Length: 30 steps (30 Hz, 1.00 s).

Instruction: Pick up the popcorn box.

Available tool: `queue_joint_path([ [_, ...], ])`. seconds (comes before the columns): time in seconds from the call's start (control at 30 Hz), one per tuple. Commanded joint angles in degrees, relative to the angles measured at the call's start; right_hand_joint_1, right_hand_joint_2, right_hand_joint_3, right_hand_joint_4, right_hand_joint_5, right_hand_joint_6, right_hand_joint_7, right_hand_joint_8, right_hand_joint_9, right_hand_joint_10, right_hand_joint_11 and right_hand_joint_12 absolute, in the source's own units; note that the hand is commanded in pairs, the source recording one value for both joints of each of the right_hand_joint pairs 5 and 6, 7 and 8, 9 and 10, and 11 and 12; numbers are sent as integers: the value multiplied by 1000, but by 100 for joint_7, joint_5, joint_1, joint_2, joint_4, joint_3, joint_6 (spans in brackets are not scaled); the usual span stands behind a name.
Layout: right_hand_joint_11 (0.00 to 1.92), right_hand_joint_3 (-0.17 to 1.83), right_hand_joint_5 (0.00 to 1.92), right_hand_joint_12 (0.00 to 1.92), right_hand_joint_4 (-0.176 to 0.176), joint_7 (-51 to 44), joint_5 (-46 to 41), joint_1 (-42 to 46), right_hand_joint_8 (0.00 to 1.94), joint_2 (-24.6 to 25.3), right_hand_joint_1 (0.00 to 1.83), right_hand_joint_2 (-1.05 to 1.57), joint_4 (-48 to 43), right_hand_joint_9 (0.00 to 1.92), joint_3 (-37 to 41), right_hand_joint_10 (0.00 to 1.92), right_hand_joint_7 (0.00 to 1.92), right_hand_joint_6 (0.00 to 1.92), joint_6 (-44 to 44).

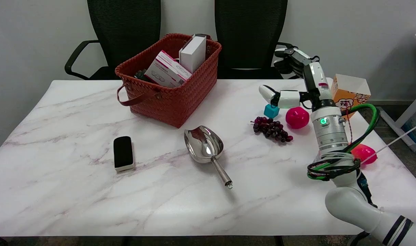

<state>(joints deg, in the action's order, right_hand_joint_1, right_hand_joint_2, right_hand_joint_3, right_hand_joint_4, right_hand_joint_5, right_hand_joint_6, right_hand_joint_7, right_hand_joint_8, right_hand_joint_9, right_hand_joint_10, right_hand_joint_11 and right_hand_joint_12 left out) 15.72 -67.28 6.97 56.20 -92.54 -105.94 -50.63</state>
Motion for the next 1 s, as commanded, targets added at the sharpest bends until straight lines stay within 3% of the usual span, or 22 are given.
queue_joint_path([
  [0.03,685,879,550,685,0,645,293,254,674,-93,1088,159,150,691,733,691,674,550,-332],
  [0.27,645,840,462,645,0,496,226,653,593,-6,1086,61,-97,563,1950,563,593,462,-452],
  [0.4,579,813,361,579,0,261,120,915,547,104,1083,-1,31,510,2228,510,547,361,-920],
  [0.53,573,773,314,573,0,-8,143,1115,560,208,1080,-76,-9,539,1973,539,560,314,-1590],
  [0.8,587,671,319,587,0,-1391,-268,670,597,288,1063,-36,238,579,351,579,597,319,-3282],
  [1.0,575,672,284,575,0,-1424,-591,556,605,297,1061,-43,565,585,24,585,605,284,-3625],
])
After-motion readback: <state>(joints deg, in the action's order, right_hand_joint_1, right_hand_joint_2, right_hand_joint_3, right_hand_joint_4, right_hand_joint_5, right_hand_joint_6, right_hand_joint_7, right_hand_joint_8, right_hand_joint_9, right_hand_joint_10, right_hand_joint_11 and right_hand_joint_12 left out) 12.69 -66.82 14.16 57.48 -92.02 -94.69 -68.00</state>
